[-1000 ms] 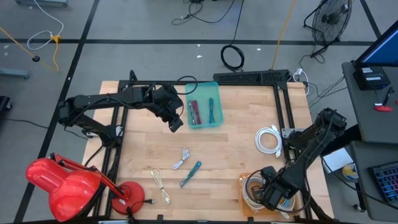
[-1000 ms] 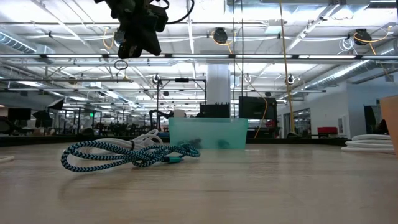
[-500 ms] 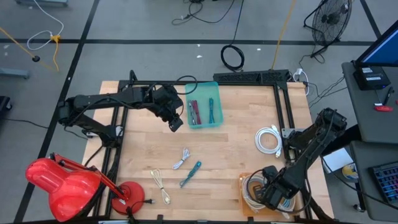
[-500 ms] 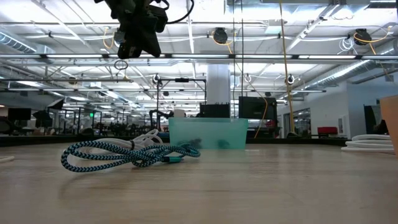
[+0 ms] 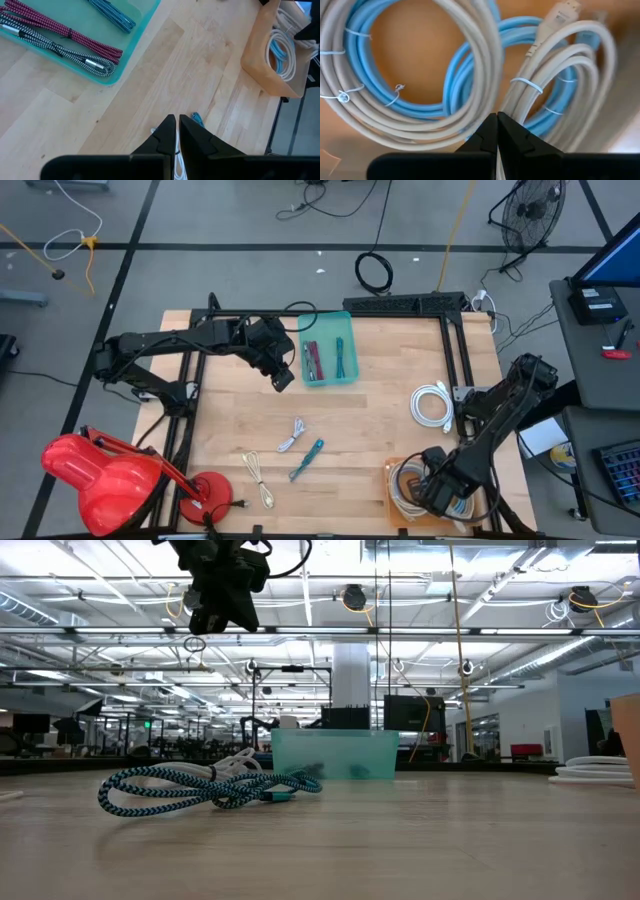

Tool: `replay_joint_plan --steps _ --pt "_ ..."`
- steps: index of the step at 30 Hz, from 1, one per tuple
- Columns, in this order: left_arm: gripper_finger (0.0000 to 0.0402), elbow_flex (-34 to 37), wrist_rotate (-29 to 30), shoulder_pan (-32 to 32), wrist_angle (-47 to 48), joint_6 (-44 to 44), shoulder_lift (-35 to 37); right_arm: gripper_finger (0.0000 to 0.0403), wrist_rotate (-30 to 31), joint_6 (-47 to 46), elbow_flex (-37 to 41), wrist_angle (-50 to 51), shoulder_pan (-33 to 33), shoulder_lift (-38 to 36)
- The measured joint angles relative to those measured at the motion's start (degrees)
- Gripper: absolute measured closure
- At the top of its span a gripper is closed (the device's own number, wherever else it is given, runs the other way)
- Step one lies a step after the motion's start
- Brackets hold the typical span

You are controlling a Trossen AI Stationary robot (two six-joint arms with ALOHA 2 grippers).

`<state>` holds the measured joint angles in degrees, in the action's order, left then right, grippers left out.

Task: Pick & Place USB Port
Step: Put the right brown charger cable into the orange bin

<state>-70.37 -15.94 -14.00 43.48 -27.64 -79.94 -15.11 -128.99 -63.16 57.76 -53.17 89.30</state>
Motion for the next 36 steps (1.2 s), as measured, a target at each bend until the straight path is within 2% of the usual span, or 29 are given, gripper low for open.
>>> replay_joint_plan --steps 5,22,36 --pt "0.0378 0.0 -0.04 0.0 0.1 -0.02 0.0 0.0403 -1.21 -0.3 3.83 -6.83 0.0 0.0" --pt "0.0378 0.0 -0.02 -0.22 1.99 0.74 0.0 0.0403 -2.93 -0.63 4.45 -3.22 -0.07 0.05" --pt "0.0378 0.0 -0.07 -0.22 2.27 0.33 0.0 0.0403 -3.33 -0.66 8.92 -8.71 0.31 0.02"
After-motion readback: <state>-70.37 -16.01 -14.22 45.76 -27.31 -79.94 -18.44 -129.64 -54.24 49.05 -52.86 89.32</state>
